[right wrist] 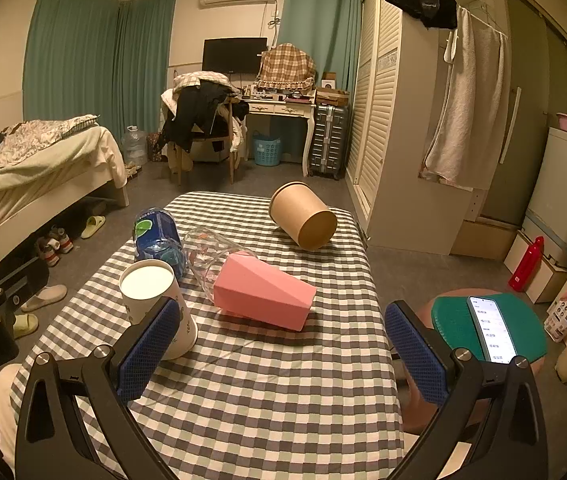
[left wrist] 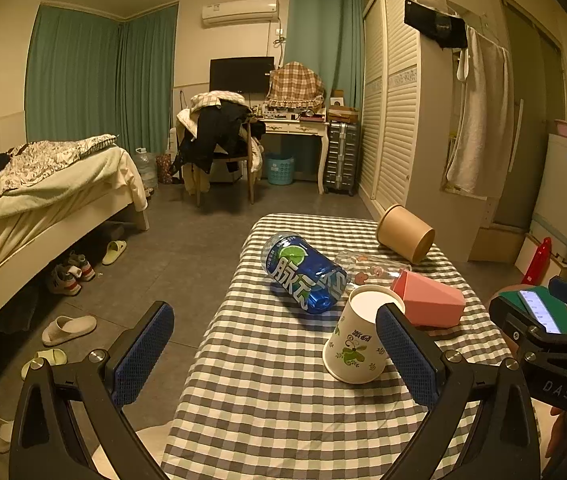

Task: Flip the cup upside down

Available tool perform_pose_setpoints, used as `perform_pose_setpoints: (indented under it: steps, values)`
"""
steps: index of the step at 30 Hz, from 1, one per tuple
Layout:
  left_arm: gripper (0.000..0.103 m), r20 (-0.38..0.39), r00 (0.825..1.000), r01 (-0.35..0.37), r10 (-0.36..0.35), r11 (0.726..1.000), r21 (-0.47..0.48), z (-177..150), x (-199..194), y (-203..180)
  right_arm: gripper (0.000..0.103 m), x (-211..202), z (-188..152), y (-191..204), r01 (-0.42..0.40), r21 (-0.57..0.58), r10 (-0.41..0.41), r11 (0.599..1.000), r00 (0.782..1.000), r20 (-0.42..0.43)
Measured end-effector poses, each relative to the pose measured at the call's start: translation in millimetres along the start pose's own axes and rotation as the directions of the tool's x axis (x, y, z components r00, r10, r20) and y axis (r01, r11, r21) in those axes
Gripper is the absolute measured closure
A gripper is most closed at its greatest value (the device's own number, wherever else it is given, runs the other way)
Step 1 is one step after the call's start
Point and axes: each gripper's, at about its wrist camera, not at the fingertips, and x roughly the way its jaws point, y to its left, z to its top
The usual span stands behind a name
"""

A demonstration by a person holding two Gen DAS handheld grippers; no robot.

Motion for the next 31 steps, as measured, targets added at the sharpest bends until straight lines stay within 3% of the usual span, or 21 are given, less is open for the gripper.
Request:
perform_pose_setpoints:
  steps: [31]
  values:
    - [0.0,0.001,1.0,-0.008,0.008,1.0,0.005,-2.2,-2.9,1.3,0.0,3.8,-3.4,-1.5,0.0,0.006,0.0,1.0,1.0,-0.012]
